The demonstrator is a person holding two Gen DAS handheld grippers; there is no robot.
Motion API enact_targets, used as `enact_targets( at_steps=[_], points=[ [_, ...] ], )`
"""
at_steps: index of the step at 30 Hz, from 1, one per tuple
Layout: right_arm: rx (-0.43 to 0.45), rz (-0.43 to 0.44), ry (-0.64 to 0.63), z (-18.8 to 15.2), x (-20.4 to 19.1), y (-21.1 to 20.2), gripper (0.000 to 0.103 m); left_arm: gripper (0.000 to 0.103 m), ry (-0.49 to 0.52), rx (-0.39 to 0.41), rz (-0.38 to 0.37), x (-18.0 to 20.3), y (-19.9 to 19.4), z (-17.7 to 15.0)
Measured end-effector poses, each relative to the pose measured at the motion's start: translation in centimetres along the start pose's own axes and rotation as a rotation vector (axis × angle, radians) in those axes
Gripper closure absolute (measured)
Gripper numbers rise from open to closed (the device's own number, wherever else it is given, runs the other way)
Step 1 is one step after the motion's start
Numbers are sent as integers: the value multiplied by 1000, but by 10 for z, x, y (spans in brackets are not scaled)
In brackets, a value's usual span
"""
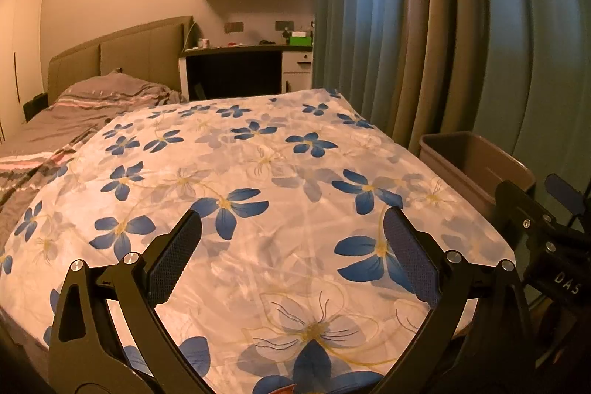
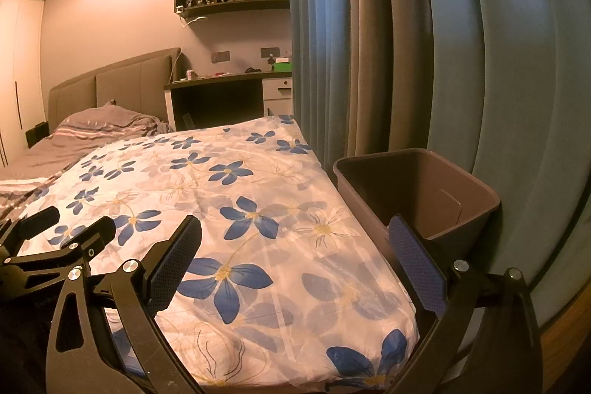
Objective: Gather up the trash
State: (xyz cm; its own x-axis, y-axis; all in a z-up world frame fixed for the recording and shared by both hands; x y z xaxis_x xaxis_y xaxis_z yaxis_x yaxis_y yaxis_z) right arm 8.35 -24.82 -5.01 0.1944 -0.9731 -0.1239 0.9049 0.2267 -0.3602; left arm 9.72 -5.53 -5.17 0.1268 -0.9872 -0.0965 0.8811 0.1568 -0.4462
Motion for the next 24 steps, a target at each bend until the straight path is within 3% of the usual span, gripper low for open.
enact_targets(
  at_steps=[24],
  points=[
    [2,2,2,0,1,0,6,6,-2,-2,-1,1,0,-1]
  ],
)
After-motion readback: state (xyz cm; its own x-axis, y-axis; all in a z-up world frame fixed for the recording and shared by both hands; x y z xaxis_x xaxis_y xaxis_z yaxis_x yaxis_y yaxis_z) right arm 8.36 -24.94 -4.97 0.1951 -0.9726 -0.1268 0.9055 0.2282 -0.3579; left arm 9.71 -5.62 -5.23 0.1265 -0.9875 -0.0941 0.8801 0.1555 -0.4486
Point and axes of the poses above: each gripper's, at about its wrist camera, not at the fingertips, and y roughly the way its jaws point, x to its right, z to its top, the point moved 9 cm from there along y, roughly the way its jaws point, and after that the axes turned 14 degrees about z, right-handed, at the moved point
